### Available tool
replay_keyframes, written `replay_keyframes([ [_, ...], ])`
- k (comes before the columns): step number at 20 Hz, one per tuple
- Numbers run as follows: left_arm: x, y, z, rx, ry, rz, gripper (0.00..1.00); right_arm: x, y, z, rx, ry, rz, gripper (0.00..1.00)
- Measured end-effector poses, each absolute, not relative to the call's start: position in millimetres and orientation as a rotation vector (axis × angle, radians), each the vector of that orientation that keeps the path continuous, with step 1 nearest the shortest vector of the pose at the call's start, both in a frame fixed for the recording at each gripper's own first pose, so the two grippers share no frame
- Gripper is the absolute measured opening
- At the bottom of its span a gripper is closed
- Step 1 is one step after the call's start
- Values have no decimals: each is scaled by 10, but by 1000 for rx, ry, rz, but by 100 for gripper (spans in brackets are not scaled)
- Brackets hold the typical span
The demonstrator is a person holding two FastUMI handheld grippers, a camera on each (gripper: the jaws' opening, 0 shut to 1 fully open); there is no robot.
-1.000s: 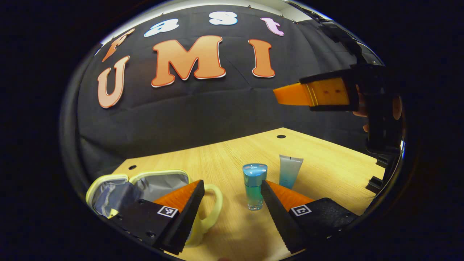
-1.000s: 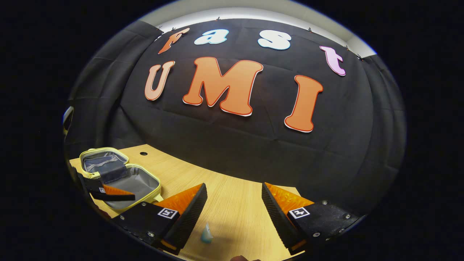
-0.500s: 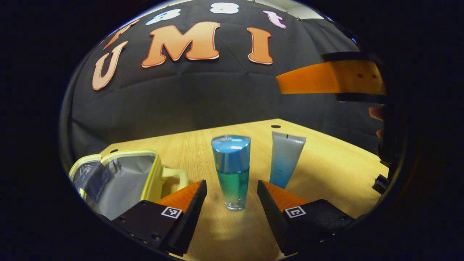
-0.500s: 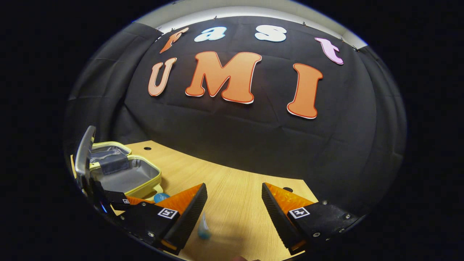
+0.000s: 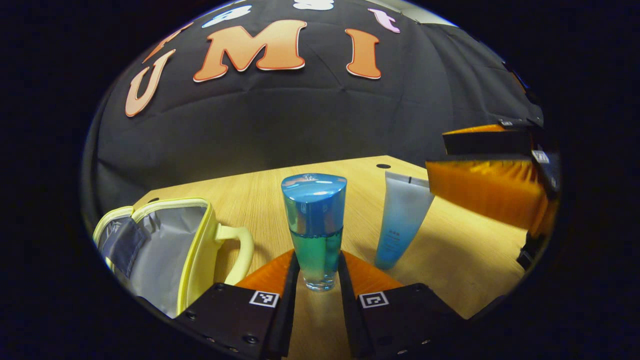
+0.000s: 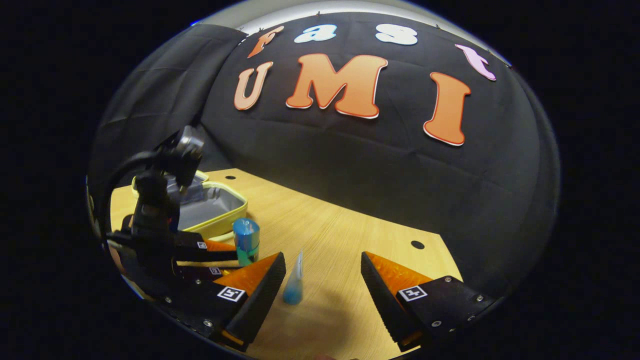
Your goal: First open the suitcase, pack the skin care products into it, and then close the suitcase.
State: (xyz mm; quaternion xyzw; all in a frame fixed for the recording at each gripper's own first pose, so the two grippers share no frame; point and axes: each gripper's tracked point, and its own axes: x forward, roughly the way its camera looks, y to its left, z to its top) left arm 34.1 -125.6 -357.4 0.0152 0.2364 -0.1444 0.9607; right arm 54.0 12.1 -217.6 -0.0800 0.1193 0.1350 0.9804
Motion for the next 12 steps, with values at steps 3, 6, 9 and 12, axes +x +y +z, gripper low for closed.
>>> replay_keyframes([
  [3, 332, -1172, -3446, -7, 466, -248, 43, 514, 197, -2464, -144, 281, 322, 95],
  [6, 333, -1100, -3390, -37, 473, -203, 44, 529, 257, -2704, -148, 324, 353, 92],
  [9, 319, -1084, -3219, -38, 457, -191, 43, 606, 333, -2860, -129, 356, 384, 88],
  [12, 298, -1048, -3050, -39, 444, -185, 43, 669, 362, -3023, -116, 381, 387, 77],
])
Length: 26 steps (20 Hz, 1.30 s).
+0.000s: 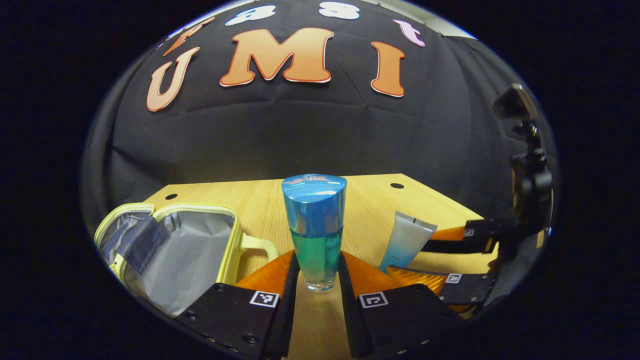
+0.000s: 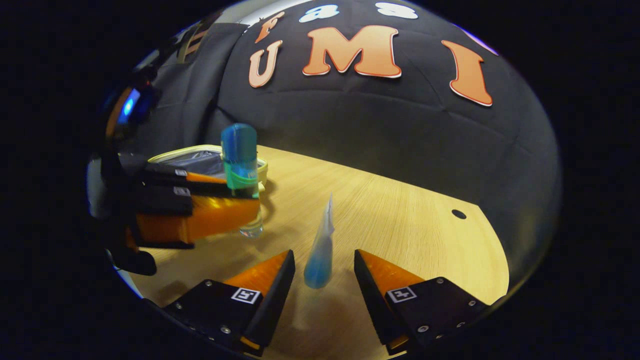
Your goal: First open the suitcase, pack the skin care products into it, and then close the suitcase.
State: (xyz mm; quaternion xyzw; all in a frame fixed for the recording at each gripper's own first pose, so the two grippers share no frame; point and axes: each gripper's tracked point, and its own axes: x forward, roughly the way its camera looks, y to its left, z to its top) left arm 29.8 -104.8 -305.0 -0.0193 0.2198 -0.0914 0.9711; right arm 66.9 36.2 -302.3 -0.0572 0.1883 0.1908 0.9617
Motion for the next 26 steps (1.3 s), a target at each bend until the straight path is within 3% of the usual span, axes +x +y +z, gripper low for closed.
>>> replay_keyframes([
  [3, 276, -915, -2909, -22, 438, -155, 43, 702, 473, -3106, -78, 410, 410, 69],
  [7, 233, -692, -2787, -4, 440, -109, 44, 744, 530, -3117, -28, 443, 407, 41],
  [10, 196, -463, -2659, 9, 441, -70, 43, 754, 564, -2962, -5, 447, 401, 34],
  [11, 200, -390, -2600, 12, 436, -60, 43, 724, 576, -2869, -3, 439, 399, 44],
  [12, 204, -321, -2535, 18, 434, -47, 43, 699, 594, -2762, 0, 429, 402, 39],
  [26, 52, 728, -1669, 13, 418, 6, 43, 517, 857, -1263, 4, 277, 330, 39],
])
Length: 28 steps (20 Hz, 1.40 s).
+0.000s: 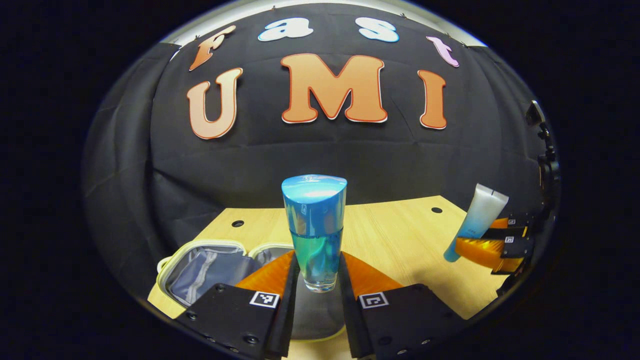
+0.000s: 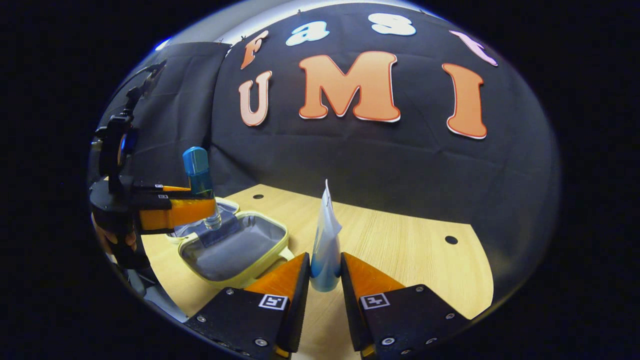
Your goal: First open the suitcase, pack the skin care products into it, and then close the suitcase.
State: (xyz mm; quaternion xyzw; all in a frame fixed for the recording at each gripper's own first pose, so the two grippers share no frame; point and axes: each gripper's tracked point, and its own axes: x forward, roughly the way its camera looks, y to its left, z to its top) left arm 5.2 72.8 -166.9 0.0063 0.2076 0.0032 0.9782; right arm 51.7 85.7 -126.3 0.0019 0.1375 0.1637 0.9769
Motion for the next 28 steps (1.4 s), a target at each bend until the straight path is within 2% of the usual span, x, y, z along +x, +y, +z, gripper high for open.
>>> replay_keyframes([
  [6, 175, 1257, -1373, -30, 431, 10, 43, 423, 1256, -936, 11, 238, 331, 39],
  [9, 130, 1421, -1443, -11, 448, -21, 43, 390, 1472, -899, -1, 242, 356, 38],
  [16, 203, 1731, -1929, -64, 629, -41, 44, 461, 1711, -837, 13, 239, 360, 38],
  [28, 138, 1628, -2981, -57, 937, -153, 43, 530, 1797, -1125, 1, 308, 322, 39],
])
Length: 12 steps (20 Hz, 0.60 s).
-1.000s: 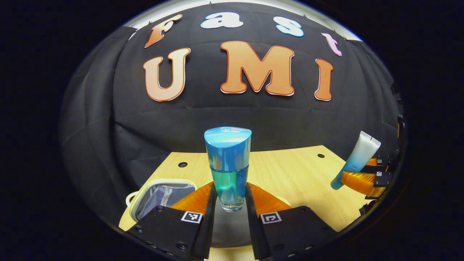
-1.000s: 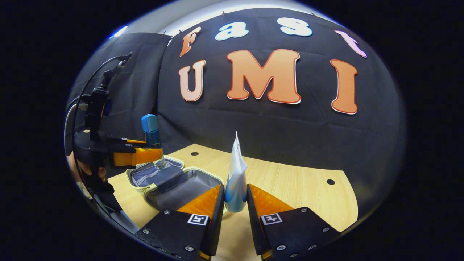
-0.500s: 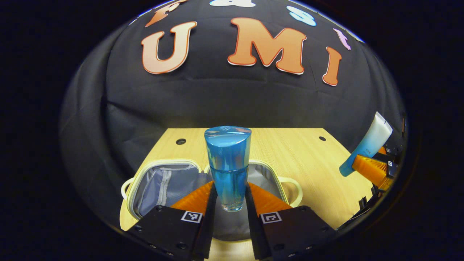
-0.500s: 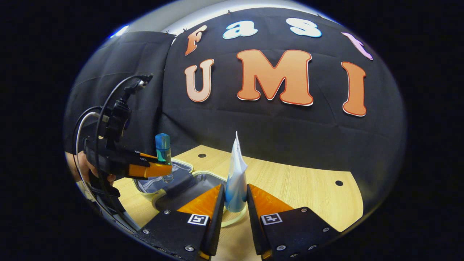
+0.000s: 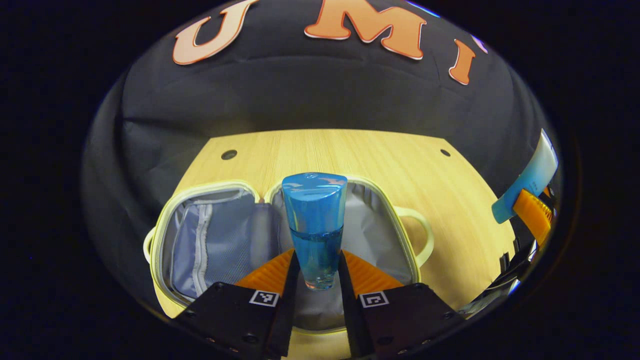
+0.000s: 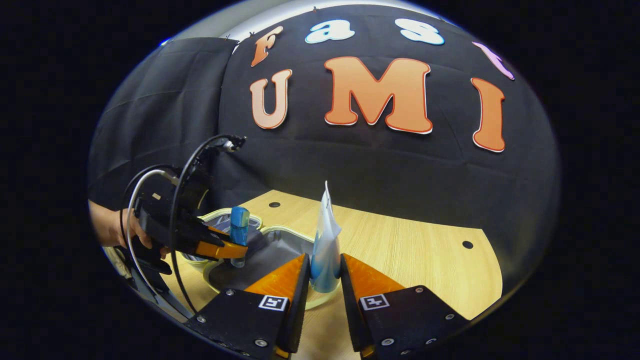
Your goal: First open the suitcase, pack the skin care products into it, and then close the suitcase.
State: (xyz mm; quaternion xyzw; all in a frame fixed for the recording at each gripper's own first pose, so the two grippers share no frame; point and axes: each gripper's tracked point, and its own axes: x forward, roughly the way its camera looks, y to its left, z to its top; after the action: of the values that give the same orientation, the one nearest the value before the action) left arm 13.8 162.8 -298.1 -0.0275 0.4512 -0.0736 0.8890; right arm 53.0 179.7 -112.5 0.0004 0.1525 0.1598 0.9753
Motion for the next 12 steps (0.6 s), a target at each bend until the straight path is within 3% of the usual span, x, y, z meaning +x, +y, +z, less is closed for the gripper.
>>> replay_keyframes([
  [12, 62, 1615, -3781, -90, 1215, -175, 46, 622, 1890, -1464, 49, 387, 286, 39],
])
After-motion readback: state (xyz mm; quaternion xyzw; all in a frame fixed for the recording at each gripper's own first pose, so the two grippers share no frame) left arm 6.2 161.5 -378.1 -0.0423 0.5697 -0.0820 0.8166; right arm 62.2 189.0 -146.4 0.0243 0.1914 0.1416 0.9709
